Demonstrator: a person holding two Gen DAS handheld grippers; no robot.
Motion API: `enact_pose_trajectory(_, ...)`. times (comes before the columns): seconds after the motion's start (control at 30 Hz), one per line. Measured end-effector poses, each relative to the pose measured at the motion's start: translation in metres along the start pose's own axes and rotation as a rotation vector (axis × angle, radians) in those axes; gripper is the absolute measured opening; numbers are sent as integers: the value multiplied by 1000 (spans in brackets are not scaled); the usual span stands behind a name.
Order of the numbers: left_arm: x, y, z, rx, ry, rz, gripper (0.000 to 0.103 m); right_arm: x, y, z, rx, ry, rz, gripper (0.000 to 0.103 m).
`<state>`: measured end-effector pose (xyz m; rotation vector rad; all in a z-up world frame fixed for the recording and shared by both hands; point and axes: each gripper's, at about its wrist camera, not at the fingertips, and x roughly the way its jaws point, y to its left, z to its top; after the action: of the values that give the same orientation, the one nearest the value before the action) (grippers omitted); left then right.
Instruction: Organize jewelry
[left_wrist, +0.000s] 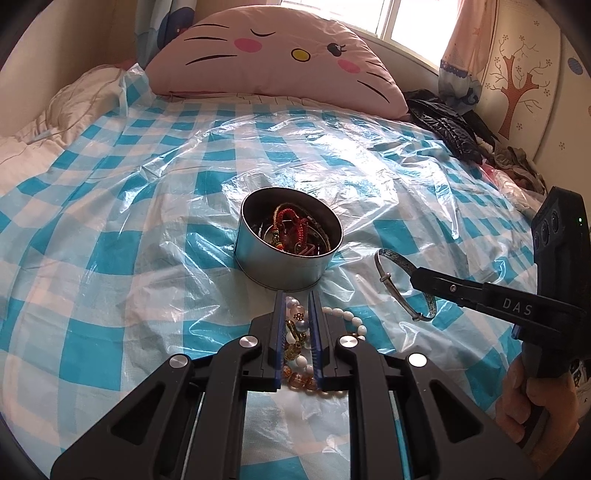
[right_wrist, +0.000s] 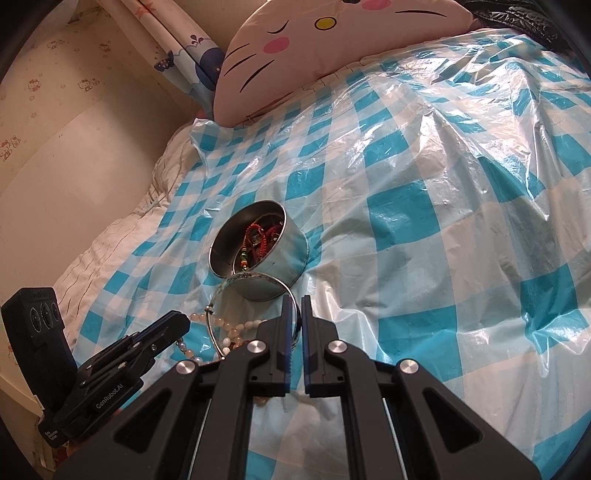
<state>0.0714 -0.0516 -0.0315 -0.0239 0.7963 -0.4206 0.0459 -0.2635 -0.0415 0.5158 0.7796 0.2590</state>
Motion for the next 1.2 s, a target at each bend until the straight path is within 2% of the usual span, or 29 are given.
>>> enact_pose_trajectory(0.37, -9, -8, 4, 34, -26, 20, 11, -5, 4, 3, -1, -31, 25, 5)
enact_pose_trajectory(0.57, -13, -11, 10, 50, -30, 19, 7, -5, 3, 6, 10, -47, 42, 5)
enact_pose_trajectory(0.63, -11, -8, 11, 45, -5, 3, 7, -3, 5, 7, 9, -45, 48, 5)
enact_pose_trajectory(0.8, 7, 13, 3, 25, 128, -33, 8, -2, 6, 8, 4, -44, 51, 5)
enact_pose_trajectory(0.87, 13, 26, -2, -5, 160, -29, 13, -3, 4, 8, 10, -45, 56, 5)
enact_pose_trajectory(0.93, 16, 35, -4, -37, 175, -43, 28, -2, 3, 8, 12, -37, 56, 5)
enact_pose_trajectory(0.97, 17, 37, -4, -45, 176, -50, 32, -1, 3, 8, 10, -34, 56, 5)
enact_pose_trajectory(1.03, 19, 34, -2, -35, 171, -59, 44, -2, 4, 8, 3, -32, 57, 5)
enact_pose_trajectory(1.2, 40, 21, -3, 16, 215, -17, 47, 0, 5, 7, -2, -24, 58, 5)
